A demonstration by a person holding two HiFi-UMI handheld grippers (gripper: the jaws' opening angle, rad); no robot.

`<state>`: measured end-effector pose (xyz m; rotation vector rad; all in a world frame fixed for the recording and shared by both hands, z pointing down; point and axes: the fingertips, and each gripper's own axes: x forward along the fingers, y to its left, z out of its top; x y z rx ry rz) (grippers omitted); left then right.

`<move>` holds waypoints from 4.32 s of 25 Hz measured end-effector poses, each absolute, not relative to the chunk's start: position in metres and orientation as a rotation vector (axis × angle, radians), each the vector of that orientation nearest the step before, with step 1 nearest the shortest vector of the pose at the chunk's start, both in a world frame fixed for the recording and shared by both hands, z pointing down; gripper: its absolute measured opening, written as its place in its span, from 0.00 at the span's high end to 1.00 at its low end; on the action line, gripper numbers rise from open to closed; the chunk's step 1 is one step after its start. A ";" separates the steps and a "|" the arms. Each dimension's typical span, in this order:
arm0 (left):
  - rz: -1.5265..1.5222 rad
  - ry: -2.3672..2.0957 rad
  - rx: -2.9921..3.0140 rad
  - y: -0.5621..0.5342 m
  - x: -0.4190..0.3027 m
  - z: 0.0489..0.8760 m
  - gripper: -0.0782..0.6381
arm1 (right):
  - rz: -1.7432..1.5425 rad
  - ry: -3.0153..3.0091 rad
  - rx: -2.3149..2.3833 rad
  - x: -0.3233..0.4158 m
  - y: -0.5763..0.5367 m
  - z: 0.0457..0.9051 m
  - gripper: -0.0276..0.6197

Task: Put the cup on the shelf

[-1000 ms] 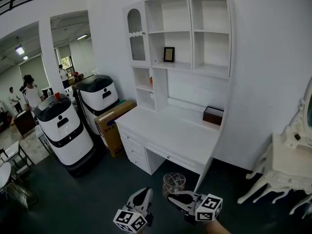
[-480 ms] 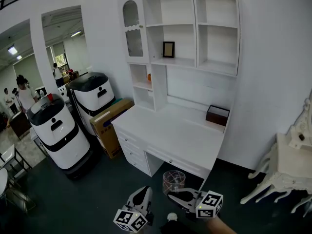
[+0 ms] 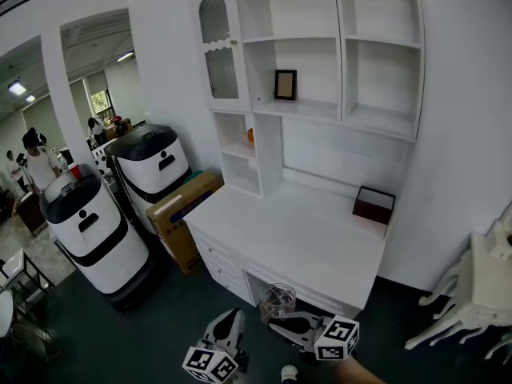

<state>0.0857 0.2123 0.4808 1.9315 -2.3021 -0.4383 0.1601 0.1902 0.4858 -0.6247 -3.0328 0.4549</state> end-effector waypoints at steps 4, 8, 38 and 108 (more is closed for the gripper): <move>-0.439 -2.290 1.961 0.170 0.051 0.473 0.88 | 0.443 -3.045 -0.609 0.123 0.151 0.480 0.94; -0.415 -2.263 2.008 0.127 0.023 0.469 0.88 | 0.436 -3.070 -0.572 0.095 0.111 0.476 0.94; -0.415 -1.912 2.307 -0.085 -0.132 0.456 0.88 | 0.404 -3.169 -0.088 -0.070 -0.077 0.455 0.94; -0.399 -1.397 2.900 -0.388 -0.161 0.223 0.88 | -0.268 -3.180 0.519 -0.161 -0.381 0.193 0.94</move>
